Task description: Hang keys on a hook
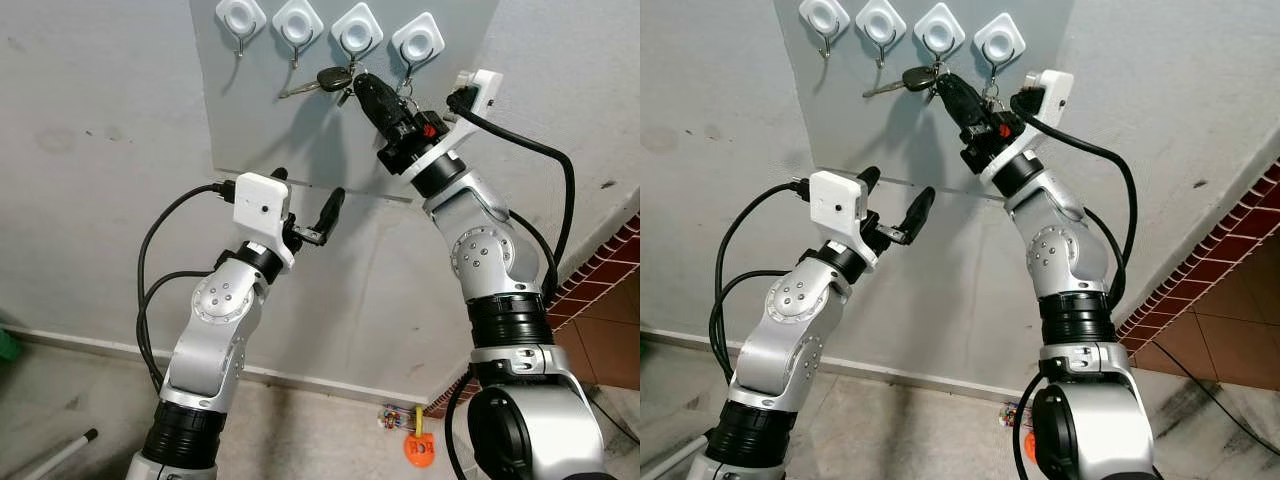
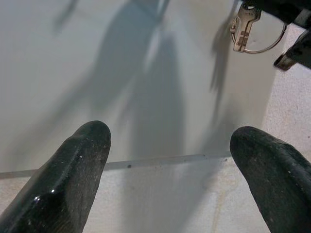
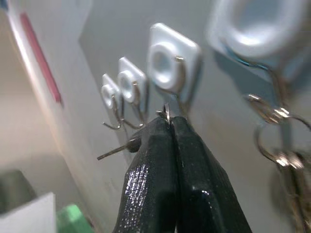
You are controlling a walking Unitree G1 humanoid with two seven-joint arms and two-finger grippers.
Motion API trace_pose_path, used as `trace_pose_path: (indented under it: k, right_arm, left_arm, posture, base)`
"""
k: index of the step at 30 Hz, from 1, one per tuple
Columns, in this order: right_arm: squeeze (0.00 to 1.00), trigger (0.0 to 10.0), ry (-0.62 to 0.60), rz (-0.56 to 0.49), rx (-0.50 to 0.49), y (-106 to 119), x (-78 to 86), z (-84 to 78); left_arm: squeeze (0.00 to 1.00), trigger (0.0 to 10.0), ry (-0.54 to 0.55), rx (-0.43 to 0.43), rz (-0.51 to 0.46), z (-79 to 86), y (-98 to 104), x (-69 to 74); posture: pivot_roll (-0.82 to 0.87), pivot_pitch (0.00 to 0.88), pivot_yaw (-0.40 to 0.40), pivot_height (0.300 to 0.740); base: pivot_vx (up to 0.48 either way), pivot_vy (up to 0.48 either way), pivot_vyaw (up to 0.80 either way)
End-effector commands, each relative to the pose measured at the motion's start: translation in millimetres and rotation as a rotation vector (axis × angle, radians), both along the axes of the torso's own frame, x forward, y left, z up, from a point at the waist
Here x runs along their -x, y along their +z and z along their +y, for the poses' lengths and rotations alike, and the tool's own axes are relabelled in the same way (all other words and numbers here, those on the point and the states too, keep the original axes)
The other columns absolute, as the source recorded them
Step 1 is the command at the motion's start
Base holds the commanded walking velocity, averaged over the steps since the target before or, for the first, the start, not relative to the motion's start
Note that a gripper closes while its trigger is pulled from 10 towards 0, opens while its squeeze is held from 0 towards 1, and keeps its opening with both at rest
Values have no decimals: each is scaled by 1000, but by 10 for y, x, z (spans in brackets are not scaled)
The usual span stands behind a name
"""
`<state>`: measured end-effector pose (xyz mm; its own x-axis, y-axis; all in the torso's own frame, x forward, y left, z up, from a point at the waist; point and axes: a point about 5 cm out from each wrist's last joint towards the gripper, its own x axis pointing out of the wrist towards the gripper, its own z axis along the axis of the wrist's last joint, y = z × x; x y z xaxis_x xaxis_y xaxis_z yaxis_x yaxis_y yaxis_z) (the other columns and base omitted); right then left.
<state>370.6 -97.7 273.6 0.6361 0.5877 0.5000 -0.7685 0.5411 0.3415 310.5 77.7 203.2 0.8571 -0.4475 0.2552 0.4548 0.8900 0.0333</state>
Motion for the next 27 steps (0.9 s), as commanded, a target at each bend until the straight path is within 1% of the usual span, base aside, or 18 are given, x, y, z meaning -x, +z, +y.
trace_pose_path:
  k: [1,7,10,11,16,17,18,23,25,27]
  right_arm:
    - [0,10000,34,23,-74,64,-17,-20]
    - [0,10000,65,105,-120,-39,-48,-23]
    - [0,10000,73,142,-126,-125,-50,-20]
    - [1000,10000,72,155,-124,-175,-44,-18]
    - [1000,10000,48,157,-106,-266,-24,-18]
    - [1000,10000,18,151,-77,-311,-19,-21]
    - [1000,10000,5,148,-69,-323,-17,-24]
    - [1000,10000,-6,179,-43,-496,31,-26]
    - [1000,10000,-23,198,-43,-571,55,-43]
    - [1000,10000,-63,211,-20,-679,91,-65]
  left_arm:
    - [0,10000,-4,3,-7,-25,27,27]
    - [0,10000,-3,5,-6,-22,32,32]
    - [0,10000,2,7,-4,-10,31,30]
    - [0,10000,3,9,-2,-7,29,34]
    - [0,10000,5,8,2,-7,21,38]
    - [0,10000,9,8,7,-2,12,32]
    - [0,10000,10,8,8,0,9,30]
    - [0,10000,18,4,26,11,-46,20]
    - [0,10000,26,-1,45,25,-106,11]
    - [0,10000,41,18,92,60,-212,-7]
  posture:
    - [4,104,-70,740]
    - [7,107,-70,740]
    - [8,109,-69,740]
    - [8,110,-68,740]
    - [9,113,-66,740]
    - [9,113,-66,740]
    - [9,113,-66,740]
    - [7,109,-60,740]
    - [5,106,-56,740]
    - [2,102,-50,740]
  base:
    - [0,0,0]
    - [0,0,0]
    - [0,0,0]
    - [0,0,0]
    - [0,0,0]
    - [0,0,0]
    - [0,0,0]
    - [0,0,0]
    - [0,0,0]
    - [0,0,0]
